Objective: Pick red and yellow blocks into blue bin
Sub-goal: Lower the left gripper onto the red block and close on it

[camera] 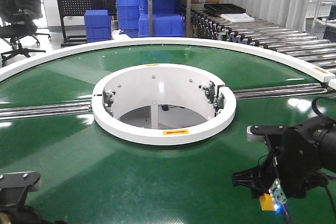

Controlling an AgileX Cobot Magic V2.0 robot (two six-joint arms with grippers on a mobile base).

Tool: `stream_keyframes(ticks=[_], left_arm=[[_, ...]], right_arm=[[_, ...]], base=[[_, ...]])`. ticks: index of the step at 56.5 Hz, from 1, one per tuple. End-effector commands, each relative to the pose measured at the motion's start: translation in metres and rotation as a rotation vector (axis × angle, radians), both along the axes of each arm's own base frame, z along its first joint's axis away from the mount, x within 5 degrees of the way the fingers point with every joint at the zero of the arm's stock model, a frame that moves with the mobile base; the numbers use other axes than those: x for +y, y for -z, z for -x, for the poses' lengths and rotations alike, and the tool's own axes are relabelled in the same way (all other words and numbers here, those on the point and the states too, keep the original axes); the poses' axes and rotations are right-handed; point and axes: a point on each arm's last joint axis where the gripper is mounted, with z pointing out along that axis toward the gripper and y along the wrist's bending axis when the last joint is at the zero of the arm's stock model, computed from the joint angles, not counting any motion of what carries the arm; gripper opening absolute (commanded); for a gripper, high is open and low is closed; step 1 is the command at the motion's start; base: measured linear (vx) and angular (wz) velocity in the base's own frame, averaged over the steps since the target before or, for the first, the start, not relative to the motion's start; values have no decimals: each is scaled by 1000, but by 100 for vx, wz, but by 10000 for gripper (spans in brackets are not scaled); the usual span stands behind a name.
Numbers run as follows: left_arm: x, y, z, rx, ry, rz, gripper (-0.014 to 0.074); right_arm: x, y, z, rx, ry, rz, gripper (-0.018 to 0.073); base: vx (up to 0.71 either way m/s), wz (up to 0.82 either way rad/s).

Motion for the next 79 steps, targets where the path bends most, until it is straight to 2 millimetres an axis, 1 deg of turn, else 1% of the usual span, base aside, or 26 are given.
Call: stream_keyframes(ticks=[1,10,28,48,55,60,65,68,77,79], left_arm=[[-6,-16,-16,-90,-10,30,593],[-13,-9,-27,-69,12,13,593],[-17,3,-44,-39,19,-8,593],[-19,26,-53,3,9,-24,589],[-19,31,-56,4,6,-26,569],[-19,32,-57,-3,3,-25,522],[-19,32,-57,-7,3,-24,414],[-19,32,-57,-5,4,-25,321],[-19,31,-55,2,20,-35,-10],[-19,30,-55,3,26,-38,-10]], right_arm=[[-1,-28,-1,-118,-22,-6,-11],[-1,-28,-1,-122,-24,-5,-11],[-1,-28,-1,-112,-42,8,-11],[-1,-27,0,-103,-40,11,-11],[-2,-27,0,-98,-39,13,-11],[-2,-27,1,-96,-39,13,-11],[-2,-27,1,-95,-38,13,-11],[-2,-27,1,-94,-38,14,-11],[-2,-30,2,-97,-38,14,-11],[-3,-32,3,-105,-41,14,-11]], base=[[0,0],[0,0],[0,0],[0,0],[0,0],[0,0],[0,0],[0,0],[0,0],[0,0]])
